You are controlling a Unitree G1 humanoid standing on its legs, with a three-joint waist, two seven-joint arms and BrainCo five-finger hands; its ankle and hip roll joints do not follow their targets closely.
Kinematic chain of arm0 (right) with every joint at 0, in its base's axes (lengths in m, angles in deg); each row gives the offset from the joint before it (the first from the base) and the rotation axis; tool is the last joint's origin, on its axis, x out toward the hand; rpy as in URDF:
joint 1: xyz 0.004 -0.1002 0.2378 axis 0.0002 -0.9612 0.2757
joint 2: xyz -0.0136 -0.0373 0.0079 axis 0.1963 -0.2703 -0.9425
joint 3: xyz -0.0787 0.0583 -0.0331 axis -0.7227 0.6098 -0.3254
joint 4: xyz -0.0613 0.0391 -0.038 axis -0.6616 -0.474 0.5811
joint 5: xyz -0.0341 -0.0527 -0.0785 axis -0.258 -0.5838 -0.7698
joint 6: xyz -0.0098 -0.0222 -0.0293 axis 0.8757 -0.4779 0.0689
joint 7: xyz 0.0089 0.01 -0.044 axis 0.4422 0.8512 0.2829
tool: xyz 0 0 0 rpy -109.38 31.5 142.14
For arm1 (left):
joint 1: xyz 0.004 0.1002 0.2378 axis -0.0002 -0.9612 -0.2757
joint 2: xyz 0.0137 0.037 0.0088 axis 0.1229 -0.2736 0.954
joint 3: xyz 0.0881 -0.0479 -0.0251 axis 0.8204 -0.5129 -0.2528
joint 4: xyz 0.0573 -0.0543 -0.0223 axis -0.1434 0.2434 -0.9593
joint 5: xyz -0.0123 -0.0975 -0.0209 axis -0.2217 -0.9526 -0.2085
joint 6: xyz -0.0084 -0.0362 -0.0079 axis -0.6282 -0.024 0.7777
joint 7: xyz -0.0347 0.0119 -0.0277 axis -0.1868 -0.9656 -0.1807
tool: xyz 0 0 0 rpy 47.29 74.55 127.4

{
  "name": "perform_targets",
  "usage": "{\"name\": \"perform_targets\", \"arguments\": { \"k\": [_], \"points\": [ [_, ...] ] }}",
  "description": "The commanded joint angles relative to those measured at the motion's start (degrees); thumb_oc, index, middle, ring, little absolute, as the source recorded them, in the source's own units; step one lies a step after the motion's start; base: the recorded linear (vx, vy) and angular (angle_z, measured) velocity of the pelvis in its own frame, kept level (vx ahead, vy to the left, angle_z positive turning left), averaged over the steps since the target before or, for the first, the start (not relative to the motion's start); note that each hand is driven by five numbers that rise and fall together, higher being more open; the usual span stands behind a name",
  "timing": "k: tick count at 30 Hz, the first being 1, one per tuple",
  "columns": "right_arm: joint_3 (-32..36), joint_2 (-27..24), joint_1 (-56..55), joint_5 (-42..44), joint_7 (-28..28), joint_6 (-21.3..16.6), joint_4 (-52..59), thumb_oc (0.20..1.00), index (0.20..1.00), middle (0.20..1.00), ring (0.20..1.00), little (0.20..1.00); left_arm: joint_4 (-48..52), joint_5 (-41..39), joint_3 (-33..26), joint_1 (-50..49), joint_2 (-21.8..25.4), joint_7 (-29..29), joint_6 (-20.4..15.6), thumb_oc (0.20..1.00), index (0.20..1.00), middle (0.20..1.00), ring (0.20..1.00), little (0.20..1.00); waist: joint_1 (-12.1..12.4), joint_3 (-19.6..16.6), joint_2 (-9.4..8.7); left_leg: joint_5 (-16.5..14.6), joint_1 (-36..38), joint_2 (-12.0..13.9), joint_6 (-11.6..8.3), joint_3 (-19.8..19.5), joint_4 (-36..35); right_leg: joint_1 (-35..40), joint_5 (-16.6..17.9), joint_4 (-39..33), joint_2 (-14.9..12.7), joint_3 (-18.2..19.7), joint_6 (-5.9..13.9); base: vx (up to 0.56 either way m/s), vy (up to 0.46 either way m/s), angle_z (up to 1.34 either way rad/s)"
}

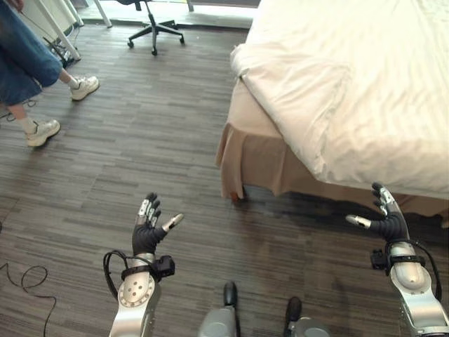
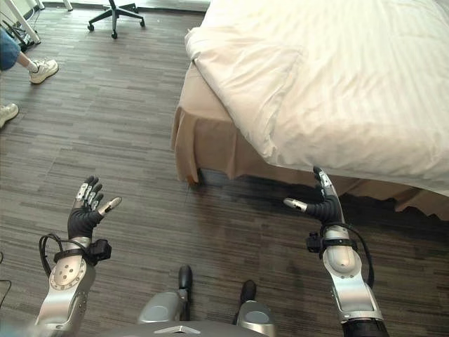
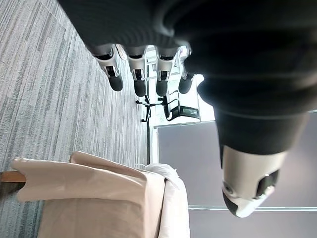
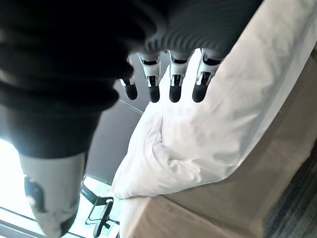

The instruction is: Making the bed.

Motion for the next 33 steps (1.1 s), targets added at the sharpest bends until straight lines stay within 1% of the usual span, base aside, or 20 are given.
{"name": "perform_targets", "arguments": {
  "k": [1, 3, 4, 5, 6, 7, 9, 10, 11, 13, 15, 16, 17, 18, 21, 22, 25, 27, 30, 33],
  "points": [
    [1.34, -2.1, 0.09, -0.1, 1.07, -1.79, 1.14, 1.0, 1.0, 1.0, 1.0, 1.0, 1.26, 1.24, -0.78, 0.44, 1.73, 0.79, -2.26, 1.0, 1.0, 1.0, 1.0, 1.0, -0.09, -4.46, 1.22, -5.33, 0.79, 4.7, -2.29, -2.66, 0.32, 0.76, -8.79, 1.0, 2.39, 0.23, -0.98, -0.01, 0.044, -0.03],
    [1.39, -2.08, 0.04, -0.2, 1.1, -1.68, 1.19, 1.0, 1.0, 1.0, 1.0, 1.0, 1.49, 1.27, -0.8, 0.45, 1.82, 0.83, -2.24, 1.0, 1.0, 1.0, 1.0, 1.0, -0.1, -4.44, 1.18, -5.39, 0.75, 4.6, -2.21, -2.64, 0.32, 0.63, -8.72, 1.02, 2.29, 0.16, -0.89, -0.01, 0.061, -0.03],
    [-13.65, 3.53, 9.11, -3.28, -1.49, 1.58, -7.61, 1.0, 1.0, 1.0, 1.0, 1.0, -15.81, -0.64, -5.22, -1.86, 1.11, -4.32, 0.17, 1.0, 1.0, 1.0, 1.0, 1.0, 2.64, -4.76, -5.72, -11.51, -2.05, -0.73, 0.62, -5.62, 10.44, -3.99, -12.68, 14.62, 0.74, 6.81, -1.8, -0.02, 0.182, -0.44],
    [-13.92, 2.65, 9.57, -5.11, -2.42, 2.26, -6.35, 1.0, 1.0, 1.0, 1.0, 1.0, -14.55, -0.03, -4.74, -2.17, 1.53, -3.64, 0.92, 1.0, 1.0, 1.0, 1.0, 1.0, 1.97, -4.74, -5.14, -12.21, -1.2, -1.48, 1.84, -6.36, 10.37, -5.28, -11.36, 18.59, 0.29, 8.27, -0.81, -0.02, 0.172, -0.56],
    [-13.92, 2.64, 9.6, -5.11, -2.44, 2.28, -6.34, 1.0, 1.0, 1.0, 1.0, 1.0, -14.55, -0.02, -4.75, -2.14, 1.5, -3.64, 0.92, 1.0, 1.0, 1.0, 1.0, 1.0, 2.02, -4.69, -5.16, -12.22, -1.17, -1.54, 1.89, -6.28, 10.36, -5.43, -11.49, 18.89, 0.21, 8.38, -0.75, -0.01, 0.144, -0.46],
    [-14.13, 2.63, 10.23, -5.35, -2.5, 2.32, -6.31, 1.0, 1.0, 1.0, 1.0, 1.0, -14.54, 0.84, -4.46, -1.81, 2.35, -3.88, 1.12, 1.0, 1.0, 1.0, 1.0, 1.0, 1.52, -4.23, -4.81, -12.21, -0.62, -1.69, 2.48, -6.42, 10.18, -7.27, -9.52, 22.9, -0.29, 9.37, 0.0, -0.02, 0.101, 0.12],
    [-14.39, 2.89, 10.95, -5.97, -2.5, 2.67, -5.73, 1.0, 1.0, 1.0, 1.0, 1.0, -16.28, 1.8, -3.66, -0.58, 3.11, -4.21, 1.92, 1.0, 1.0, 1.0, 1.0, 1.0, 0.83, -3.7, -4.48, -12.39, 0.25, -1.99, 3.02, -7.21, 9.6, -8.84, -9.71, 24.78, 0.49, 10.56, -0.22, -0.01, 0.088, 0.3],
    [-14.46, 2.88, 11.04, -6.23, -2.25, 2.59, -5.68, 1.0, 1.0, 1.0, 1.0, 1.0, -16.92, 2.04, -3.21, 0.27, 3.3, -4.51, 1.93, 1.0, 1.0, 1.0, 1.0, 1.0, 0.47, -3.7, -4.41, -12.34, 0.67, -2.37, 3.17, -7.88, 9.17, -9.35, -10.68, 24.33, 2.11, 11.37, -0.68, 0.09, 0.024, 0.29],
    [-14.78, 2.41, 11.4, -6.31, -1.79, 2.42, -5.91, 1.0, 1.0, 1.0, 1.0, 1.0, -17.51, 2.28, -2.72, 1.79, 3.87, -4.83, 1.91, 1.0, 1.0, 1.0, 1.0, 1.0, -0.05, -4.01, -4.98, -12.29, 0.89, -3.58, 3.31, -8.88, 8.91, -9.59, -11.41, 21.21, 5.92, 13.54, -1.38, 0.09, 0.026, 0.42],
    [-15.22, 1.94, 12.08, -6.05, -1.5, 2.4, -5.76, 1.0, 1.0, 1.0, 1.0, 1.0, -17.55, 2.49, -2.97, 2.5, 4.74, -5.19, 1.88, 1.0, 1.0, 1.0, 1.0, 1.0, 0.18, -4.05, -5.45, -12.57, 0.96, -4.14, 3.13, -8.91, 9.13, -9.01, -10.96, 17.85, 6.58, 13.73, -1.83, 0.11, -0.032, 0.69],
    [-15.93, 2.27, 13.11, -5.15, -1.16, 2.56, -6.2, 1.0, 1.0, 1.0, 1.0, 1.0, -17.11, 3.26, -4.14, 2.01, 5.59, -5.75, 1.75, 1.0, 1.0, 1.0, 1.0, 1.0, 0.87, -4.16, -6.23, -14.49, 1.14, -4.08, 2.49, -7.66, 11.47, -6.92, -10.61, 13.54, 5.41, 12.12, -2.63, 0.18, -0.082, 0.47],
    [-16.34, 2.68, 13.64, -5.07, -0.9, 2.58, -6.28, 1.0, 1.0, 1.0, 1.0, 1.0, -16.82, 3.97, -4.23, 2.13, 5.5, -6.07, 1.85, 1.0, 1.0, 1.0, 1.0, 1.0, 1.09, -4.17, -6.47, -16.03, 0.97, -4.08, 2.23, -6.99, 14.51, -6.25, -10.39, 12.53, 5.53, 13.07, -2.57, 0.18, -0.105, -0.41],
    [-17.02, 2.35, 14.06, -5.54, -0.79, 2.35, -6.14, 1.0, 1.0, 1.0, 1.0, 1.0, -15.57, 3.92, -4.95, 1.57, 5.13, -6.49, 1.51, 1.0, 1.0, 1.0, 1.0, 1.0, 2.19, -3.0, -6.43, -15.05, -2.61, -3.12, 0.54, -4.98, 26.28, -4.16, -9.8, 10.42, 4.68, 13.7, -4.05, 0.1, -0.077, -0.59],
    [-17.02, 2.36, 14.09, -5.54, -0.78, 2.33, -6.17, 1.0, 1.0, 1.0, 1.0, 1.0, -15.5, 3.93, -4.97, 1.55, 5.12, -6.49, 1.55, 1.0, 1.0, 1.0, 1.0, 1.0, 2.16, -3.0, -6.19, -15.53, -3.27, -2.83, 0.43, -5.09, 27.45, -4.2, -9.66, 10.3, 4.98, 13.64, -4.12, 0.06, -0.052, -0.6],
    [-17.08, 1.55, 14.48, -5.69, 0.18, 2.56, -6.64, 1.0, 1.0, 1.0, 1.0, 1.0, -15.3, 3.34, -4.73, 2.14, 4.53, -7.45, 1.14, 1.0, 1.0, 1.0, 1.0, 1.0, 3.11, -1.69, -5.65, -9.87, -10.37, 0.0, -0.47, -3.25, 38.89, -0.66, -9.83, 7.03, 4.62, 12.86, -5.74, 0.06, -0.003, -0.18],
    [-17.01, 1.4, 14.48, -5.75, 0.41, 2.87, -6.84, 1.0, 1.0, 1.0, 1.0, 1.0, -15.53, 3.04, -4.7, 2.2, 4.33, -7.64, 1.01, 1.0, 1.0, 1.0, 1.0, 1.0, 3.29, -1.67, -5.57, -10.25, -11.29, 0.58, -0.16, -2.27, 38.5, 0.39, -9.74, 5.9, 4.26, 12.69, -5.67, 0.18, 0.07, 0.0],
    [-16.01, 1.0, 12.71, -7.14, 0.61, 2.29, -5.95, 1.0, 1.0, 1.0, 1.0, 1.0, -10.74, 4.18, -4.01, -3.82, 0.7, -6.22, 0.14, 1.0, 1.0, 1.0, 1.0, 1.0, 4.97, -1.51, -6.01, -12.9, -11.67, -0.82, 0.66, -1.93, 30.2, 2.39, -10.16, 3.3, 3.26, 12.25, -4.75, 0.16, 0.072, 0.01],
    [-15.42, 0.59, 12.34, -7.49, 0.77, 1.93, -5.71, 1.0, 1.0, 1.0, 1.0, 1.0, -9.41, 3.99, -4.54, -5.46, -0.07, -5.71, 0.0, 1.0, 1.0, 1.0, 1.0, 1.0, 5.85, -2.12, -5.34, -11.5, -11.0, -2.11, 0.73, -3.47, 20.66, 2.28, -10.31, 2.7, 3.61, 12.25, -4.21, 0.19, 0.155, 0.01],
    [-14.05, 0.13, 12.55, -7.64, 1.99, 1.79, -7.06, 1.0, 1.0, 1.0, 1.0, 1.0, -8.01, 4.62, -3.67, -4.14, 0.57, -5.74, -0.58, 1.0, 1.0, 1.0, 1.0, 1.0, 7.45, -1.24, -4.11, -4.28, -12.26, -4.56, -0.54, -9.4, 8.25, 3.79, -11.91, 2.49, 4.43, 12.61, -3.77, 0.17, 0.188, 0.16],
    [-13.61, -0.16, 12.04, -8.31, 2.02, 1.63, -7.1, 1.0, 1.0, 1.0, 1.0, 1.0, -6.18, 5.05, -3.27, -4.16, 0.63, -5.16, -1.01, 1.0, 1.0, 1.0, 1.0, 1.0, 7.65, -1.52, -3.99, -3.49, -11.39, -4.47, -0.39, -10.12, 5.11, 4.15, -12.49, 2.75, 4.21, 12.57, -3.12, 0.15, 0.235, -0.01]
  ]
}}
